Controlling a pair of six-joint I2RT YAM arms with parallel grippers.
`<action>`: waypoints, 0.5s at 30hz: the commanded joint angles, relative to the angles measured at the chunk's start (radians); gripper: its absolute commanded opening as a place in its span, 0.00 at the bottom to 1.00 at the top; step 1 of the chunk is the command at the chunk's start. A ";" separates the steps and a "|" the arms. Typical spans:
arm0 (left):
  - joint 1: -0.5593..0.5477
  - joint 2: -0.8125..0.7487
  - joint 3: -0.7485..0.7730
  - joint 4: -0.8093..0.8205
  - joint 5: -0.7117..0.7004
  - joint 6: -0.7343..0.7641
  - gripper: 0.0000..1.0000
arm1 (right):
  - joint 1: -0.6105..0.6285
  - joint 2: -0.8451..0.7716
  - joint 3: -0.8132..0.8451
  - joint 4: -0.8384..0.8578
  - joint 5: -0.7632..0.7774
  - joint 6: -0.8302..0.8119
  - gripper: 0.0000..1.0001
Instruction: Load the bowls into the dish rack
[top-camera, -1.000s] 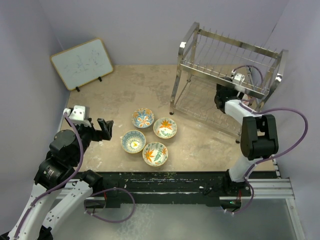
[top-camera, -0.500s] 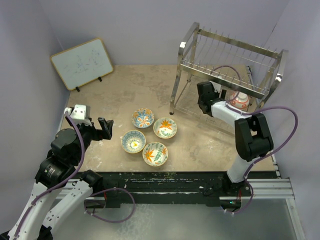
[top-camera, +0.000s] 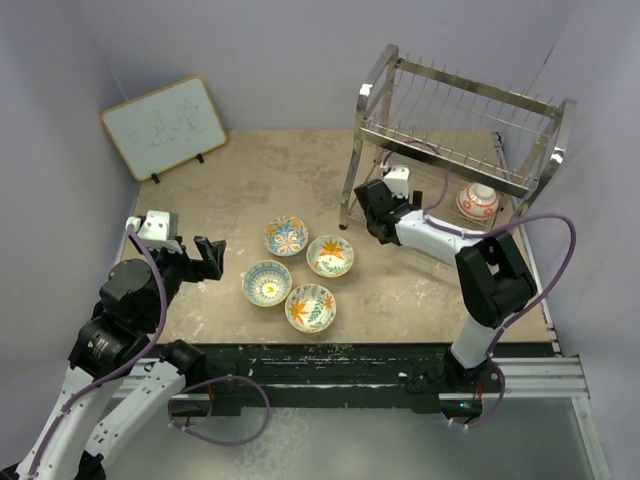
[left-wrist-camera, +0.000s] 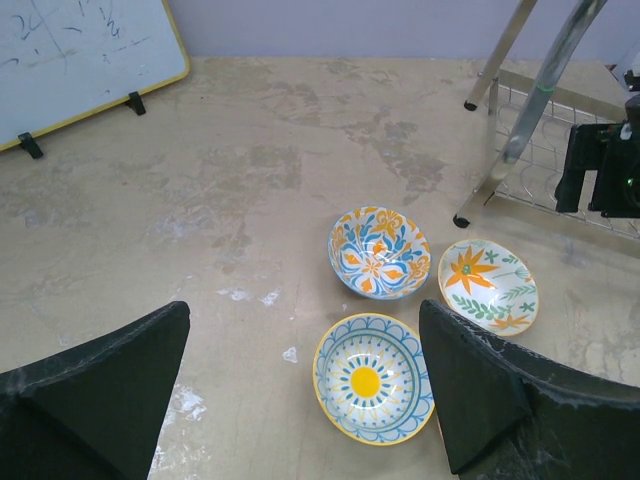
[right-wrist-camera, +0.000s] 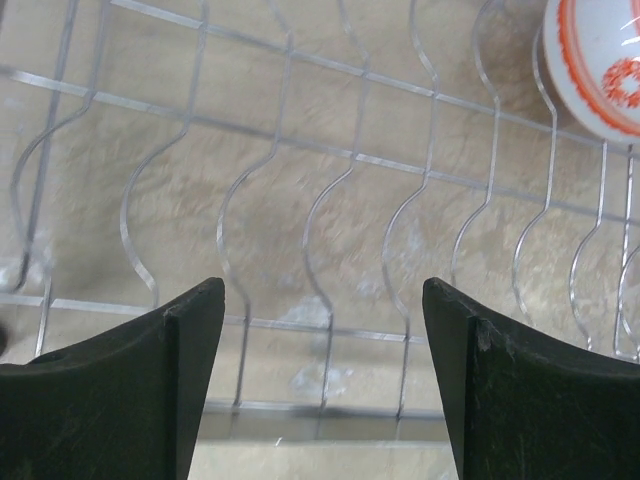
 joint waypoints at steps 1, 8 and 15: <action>-0.004 -0.013 0.000 0.028 -0.016 -0.016 0.99 | 0.076 -0.059 0.008 -0.103 0.084 0.118 0.82; -0.004 -0.015 -0.001 0.023 -0.018 -0.019 0.99 | 0.172 -0.133 -0.041 -0.185 0.118 0.218 0.82; -0.004 -0.005 -0.001 0.025 -0.022 -0.020 0.99 | 0.281 -0.157 -0.050 -0.286 0.102 0.300 0.82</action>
